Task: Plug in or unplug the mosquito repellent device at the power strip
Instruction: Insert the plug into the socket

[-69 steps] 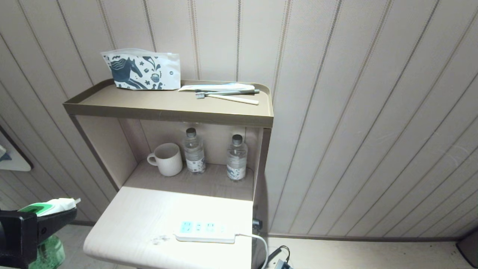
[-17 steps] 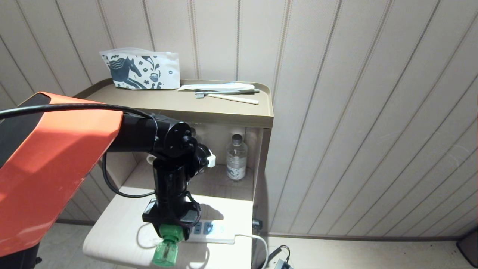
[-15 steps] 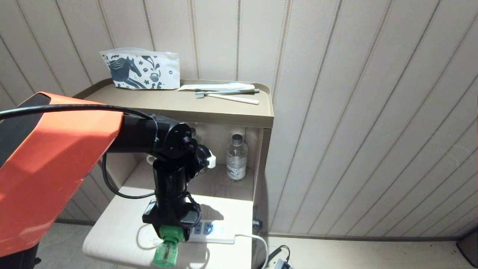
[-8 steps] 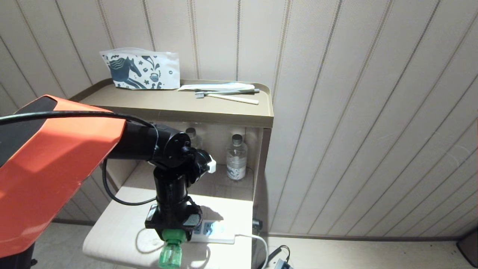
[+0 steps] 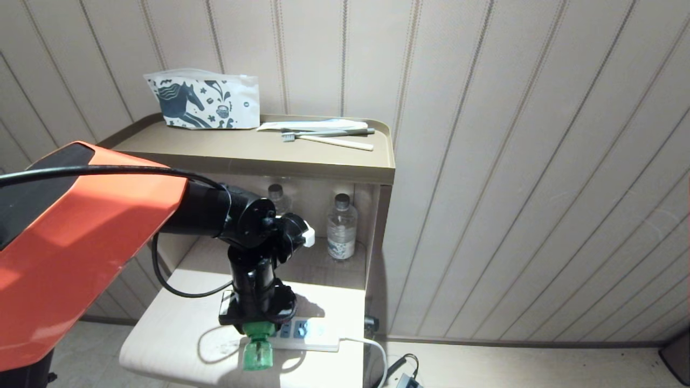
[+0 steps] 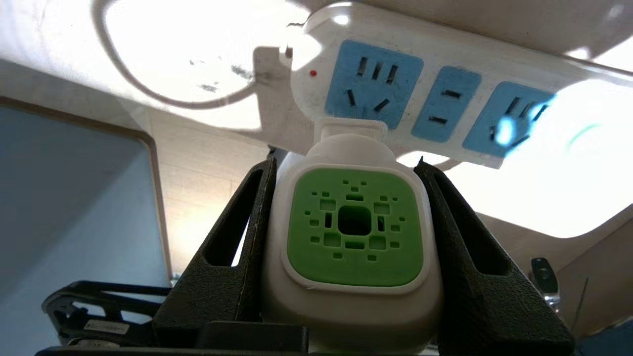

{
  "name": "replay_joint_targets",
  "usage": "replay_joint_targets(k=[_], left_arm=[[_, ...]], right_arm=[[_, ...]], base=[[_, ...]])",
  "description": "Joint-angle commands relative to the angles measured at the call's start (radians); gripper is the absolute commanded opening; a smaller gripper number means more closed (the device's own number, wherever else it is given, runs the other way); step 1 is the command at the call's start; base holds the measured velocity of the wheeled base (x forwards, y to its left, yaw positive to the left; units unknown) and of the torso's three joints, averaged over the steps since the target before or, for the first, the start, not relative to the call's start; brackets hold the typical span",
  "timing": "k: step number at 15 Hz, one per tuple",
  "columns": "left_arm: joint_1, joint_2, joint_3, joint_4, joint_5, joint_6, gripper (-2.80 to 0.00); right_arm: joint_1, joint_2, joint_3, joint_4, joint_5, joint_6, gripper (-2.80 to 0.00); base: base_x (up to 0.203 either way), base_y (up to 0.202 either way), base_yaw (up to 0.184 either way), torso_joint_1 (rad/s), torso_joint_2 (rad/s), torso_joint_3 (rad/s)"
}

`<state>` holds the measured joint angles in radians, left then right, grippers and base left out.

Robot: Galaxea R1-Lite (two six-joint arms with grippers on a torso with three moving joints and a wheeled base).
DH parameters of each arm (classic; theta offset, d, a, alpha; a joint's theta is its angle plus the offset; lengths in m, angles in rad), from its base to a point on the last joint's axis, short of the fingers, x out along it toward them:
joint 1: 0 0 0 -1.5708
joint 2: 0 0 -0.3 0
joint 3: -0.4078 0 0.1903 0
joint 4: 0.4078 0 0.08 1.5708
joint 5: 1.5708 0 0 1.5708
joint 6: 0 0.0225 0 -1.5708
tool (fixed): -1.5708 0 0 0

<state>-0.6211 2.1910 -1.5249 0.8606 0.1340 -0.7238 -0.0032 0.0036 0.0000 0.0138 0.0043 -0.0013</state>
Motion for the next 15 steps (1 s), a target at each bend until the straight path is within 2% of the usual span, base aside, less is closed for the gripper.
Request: replay_joint_targets(k=[1,15], left_arm=[[0.0,0.004,-0.004,0.0,0.004,-0.017,-2.8],[0.0,0.012,-0.014,-0.038,-0.002,-0.011,-2.8]], right_arm=[[0.0,-0.001,0.0,0.0,0.0,0.0,-2.8],[0.002,-0.001,0.0,0.0,0.0,0.0,-2.8]], base=[[0.0,0.0,0.0,0.0,0.0,0.0],[0.0,0.0,0.0,0.0,0.0,0.0]])
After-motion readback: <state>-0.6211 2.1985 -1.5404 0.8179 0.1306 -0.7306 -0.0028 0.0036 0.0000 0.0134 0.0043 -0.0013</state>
